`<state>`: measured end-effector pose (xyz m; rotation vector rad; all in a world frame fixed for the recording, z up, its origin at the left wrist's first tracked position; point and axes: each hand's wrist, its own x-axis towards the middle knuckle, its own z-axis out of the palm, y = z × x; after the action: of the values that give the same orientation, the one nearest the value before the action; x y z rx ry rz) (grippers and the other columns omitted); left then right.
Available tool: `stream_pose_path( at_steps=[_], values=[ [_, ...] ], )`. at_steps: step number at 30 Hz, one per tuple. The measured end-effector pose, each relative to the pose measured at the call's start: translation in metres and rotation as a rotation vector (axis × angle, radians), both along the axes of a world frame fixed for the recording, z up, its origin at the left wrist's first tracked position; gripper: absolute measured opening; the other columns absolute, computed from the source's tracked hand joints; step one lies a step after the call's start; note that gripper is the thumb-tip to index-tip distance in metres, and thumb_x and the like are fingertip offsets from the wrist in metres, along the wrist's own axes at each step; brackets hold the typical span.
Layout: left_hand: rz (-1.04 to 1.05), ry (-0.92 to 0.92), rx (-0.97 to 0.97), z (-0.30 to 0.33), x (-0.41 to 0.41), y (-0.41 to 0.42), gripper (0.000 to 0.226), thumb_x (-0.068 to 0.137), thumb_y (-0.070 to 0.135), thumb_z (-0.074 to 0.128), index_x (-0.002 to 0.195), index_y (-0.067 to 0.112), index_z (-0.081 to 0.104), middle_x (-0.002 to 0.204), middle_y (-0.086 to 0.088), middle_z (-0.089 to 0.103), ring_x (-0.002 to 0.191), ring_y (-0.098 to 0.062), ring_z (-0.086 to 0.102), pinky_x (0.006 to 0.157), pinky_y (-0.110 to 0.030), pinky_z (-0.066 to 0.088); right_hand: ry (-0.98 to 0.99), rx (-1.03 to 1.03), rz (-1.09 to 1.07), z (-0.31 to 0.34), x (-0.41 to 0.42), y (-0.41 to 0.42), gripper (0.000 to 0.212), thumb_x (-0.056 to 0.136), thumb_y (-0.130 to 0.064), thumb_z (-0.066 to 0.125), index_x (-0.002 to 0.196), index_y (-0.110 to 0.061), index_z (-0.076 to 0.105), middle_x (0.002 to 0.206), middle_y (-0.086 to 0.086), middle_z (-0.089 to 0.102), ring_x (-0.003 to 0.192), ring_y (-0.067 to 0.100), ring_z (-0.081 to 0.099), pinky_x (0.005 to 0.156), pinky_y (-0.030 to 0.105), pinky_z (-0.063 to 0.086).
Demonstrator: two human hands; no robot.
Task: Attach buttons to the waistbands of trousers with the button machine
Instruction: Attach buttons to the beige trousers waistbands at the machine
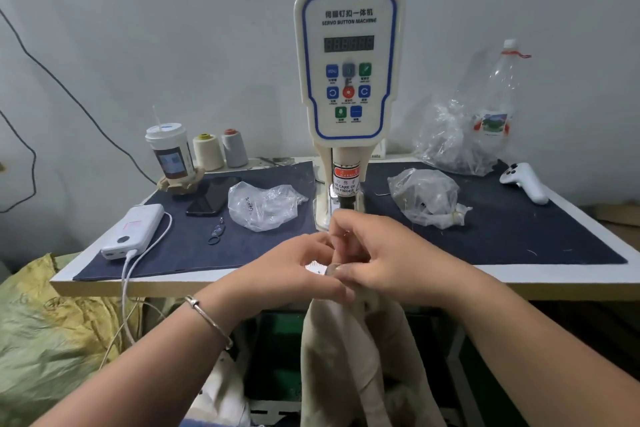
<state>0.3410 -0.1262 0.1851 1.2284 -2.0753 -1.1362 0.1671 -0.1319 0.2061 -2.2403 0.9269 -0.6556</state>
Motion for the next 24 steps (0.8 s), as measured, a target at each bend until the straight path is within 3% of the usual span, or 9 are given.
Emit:
stream_pose_path(
  at_steps=[3,6,8,11,13,15,18,21,24],
  values=[
    [0.024,-0.007,-0.014,0.002,-0.008,0.007,0.030,0.068,0.026,0.074,0.092,0.009,0.076,0.117,0.003,0.065,0.117,-0.011,0.058,0.110,-0.043,0.038,-0.078,-0.024,-0.085,-0.002,0.001,0.011,0.027,0.079,0.001,0.066,0.083,-0.015,0.045,0.071,0.000,0.070,0.060,0.008,0.061,0.066,0.031,0.053],
    [0.048,0.003,0.010,0.004,-0.004,0.007,0.030,0.068,0.028,0.077,0.082,0.003,0.074,0.118,0.014,0.061,0.118,-0.006,0.058,0.112,-0.038,0.036,-0.276,-0.067,-0.250,-0.012,-0.015,0.011,0.027,0.075,-0.003,0.073,0.087,-0.016,0.052,0.085,-0.003,0.067,0.079,0.011,0.064,0.074,0.038,0.055],
    [0.039,0.057,0.040,0.006,0.001,0.007,0.028,0.069,0.027,0.076,0.074,0.000,0.068,0.118,0.018,0.061,0.118,-0.003,0.057,0.111,-0.034,0.034,-0.389,0.037,-0.259,-0.022,-0.039,0.008,0.027,0.075,-0.007,0.074,0.093,-0.015,0.057,0.096,-0.002,0.065,0.093,0.012,0.062,0.082,0.040,0.053],
    [-0.007,0.205,0.079,0.013,0.009,0.010,0.012,0.073,0.021,0.074,0.070,0.013,0.066,0.128,0.016,0.058,0.126,-0.004,0.052,0.111,-0.040,0.031,-0.237,0.330,-0.101,-0.054,-0.063,0.008,0.050,0.071,-0.006,0.080,0.112,-0.021,0.057,0.114,-0.005,0.065,0.112,0.010,0.058,0.094,0.036,0.048],
    [-0.044,0.299,0.103,0.020,0.014,0.011,0.012,0.070,0.024,0.074,0.069,0.017,0.064,0.137,0.013,0.055,0.132,-0.004,0.047,0.107,-0.042,0.033,-0.067,0.385,-0.063,-0.080,-0.059,0.010,0.059,0.072,-0.002,0.079,0.123,-0.022,0.055,0.122,-0.005,0.063,0.117,0.008,0.057,0.100,0.034,0.047],
    [-0.084,0.339,0.118,0.027,0.019,0.011,0.012,0.069,0.027,0.072,0.067,0.022,0.062,0.142,0.011,0.052,0.135,-0.005,0.044,0.105,-0.045,0.036,-0.082,0.346,-0.109,-0.098,-0.049,0.009,0.041,0.078,0.007,0.068,0.113,-0.013,0.063,0.113,0.000,0.068,0.107,0.011,0.062,0.094,0.035,0.050],
    [0.000,0.332,0.108,0.031,0.031,0.009,0.014,0.062,0.026,0.071,0.060,0.021,0.058,0.138,0.007,0.057,0.130,-0.008,0.050,0.102,-0.042,0.039,-0.217,0.327,-0.200,-0.090,-0.047,0.003,0.017,0.087,0.007,0.059,0.087,-0.009,0.065,0.080,0.001,0.064,0.074,0.005,0.055,0.070,0.030,0.045],
    [0.244,0.252,0.046,0.021,0.047,0.000,0.011,0.057,0.019,0.061,0.049,0.016,0.054,0.118,0.006,0.068,0.119,-0.010,0.057,0.098,-0.036,0.035,-0.353,0.371,-0.195,-0.066,-0.048,-0.004,0.021,0.092,-0.008,0.061,0.073,-0.015,0.057,0.067,-0.003,0.046,0.062,0.005,0.040,0.056,0.022,0.031],
    [0.409,0.159,0.022,0.007,0.055,-0.008,0.014,0.058,0.019,0.052,0.051,0.009,0.059,0.107,0.007,0.071,0.109,-0.015,0.058,0.095,-0.033,0.037,-0.433,0.413,-0.117,-0.044,-0.043,-0.006,0.030,0.087,-0.004,0.066,0.065,-0.022,0.055,0.063,-0.009,0.051,0.060,0.003,0.045,0.054,0.015,0.037]
  ],
)
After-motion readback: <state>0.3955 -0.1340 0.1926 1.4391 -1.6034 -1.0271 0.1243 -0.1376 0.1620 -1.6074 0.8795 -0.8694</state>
